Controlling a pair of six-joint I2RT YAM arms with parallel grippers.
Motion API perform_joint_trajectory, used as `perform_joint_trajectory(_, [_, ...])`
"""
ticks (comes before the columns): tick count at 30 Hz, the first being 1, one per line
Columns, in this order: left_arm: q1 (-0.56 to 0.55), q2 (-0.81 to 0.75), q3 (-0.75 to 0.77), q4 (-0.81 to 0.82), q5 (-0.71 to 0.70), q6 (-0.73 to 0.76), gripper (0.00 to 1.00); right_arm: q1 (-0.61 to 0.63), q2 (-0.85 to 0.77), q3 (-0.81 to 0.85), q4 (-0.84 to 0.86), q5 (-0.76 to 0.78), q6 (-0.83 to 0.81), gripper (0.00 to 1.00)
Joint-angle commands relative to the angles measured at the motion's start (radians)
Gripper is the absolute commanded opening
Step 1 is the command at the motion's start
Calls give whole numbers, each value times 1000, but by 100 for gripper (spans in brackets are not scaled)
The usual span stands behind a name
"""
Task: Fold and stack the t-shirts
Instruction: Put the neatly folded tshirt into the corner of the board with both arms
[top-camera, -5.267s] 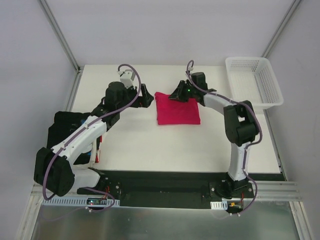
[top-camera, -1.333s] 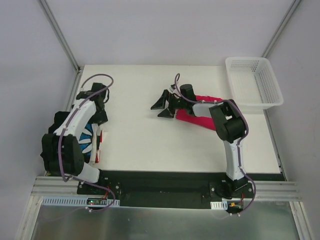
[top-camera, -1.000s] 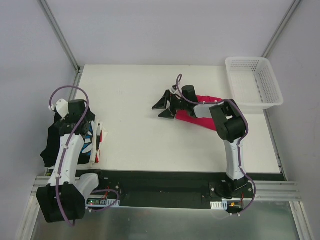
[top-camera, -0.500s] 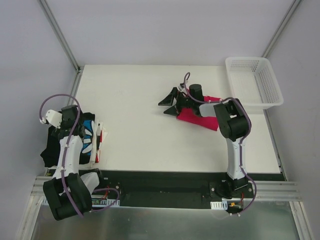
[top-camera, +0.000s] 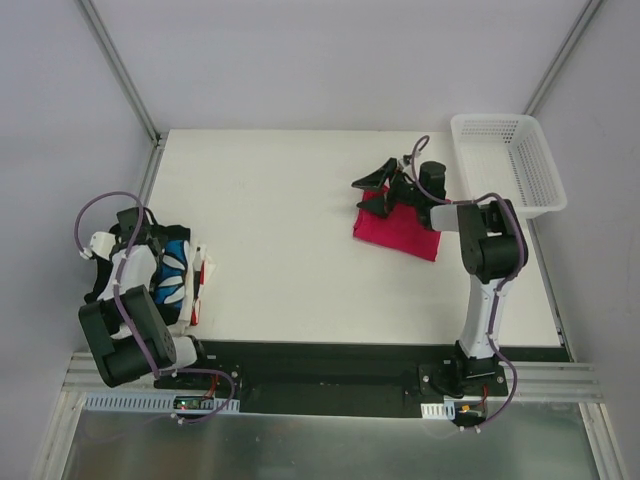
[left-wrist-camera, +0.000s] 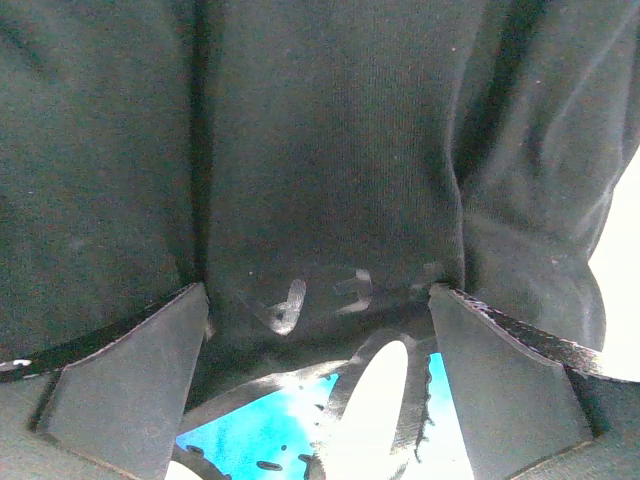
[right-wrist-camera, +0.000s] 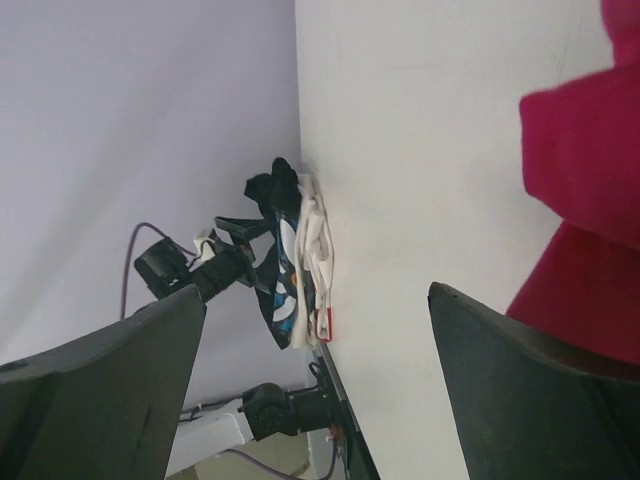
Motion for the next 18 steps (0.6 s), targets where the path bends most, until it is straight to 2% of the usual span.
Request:
perform_joint_trajectory(1, [-2, 128, -8, -71, 271, -179, 93, -56, -129, 2, 131, -37, 72, 96])
perform_joint_trajectory(3, [-6, 170, 0, -66, 342, -197, 93, -88, -144, 8, 131, -40, 84, 96])
perform_joint_trajectory(13, [-155, 280, 83, -14, 360, -225, 93, -162, -161, 9, 167, -26, 129, 96])
perform_joint_trajectory(18, [-294, 437, 283, 14, 371, -185, 94, -163, -149, 41, 193, -20, 158, 96])
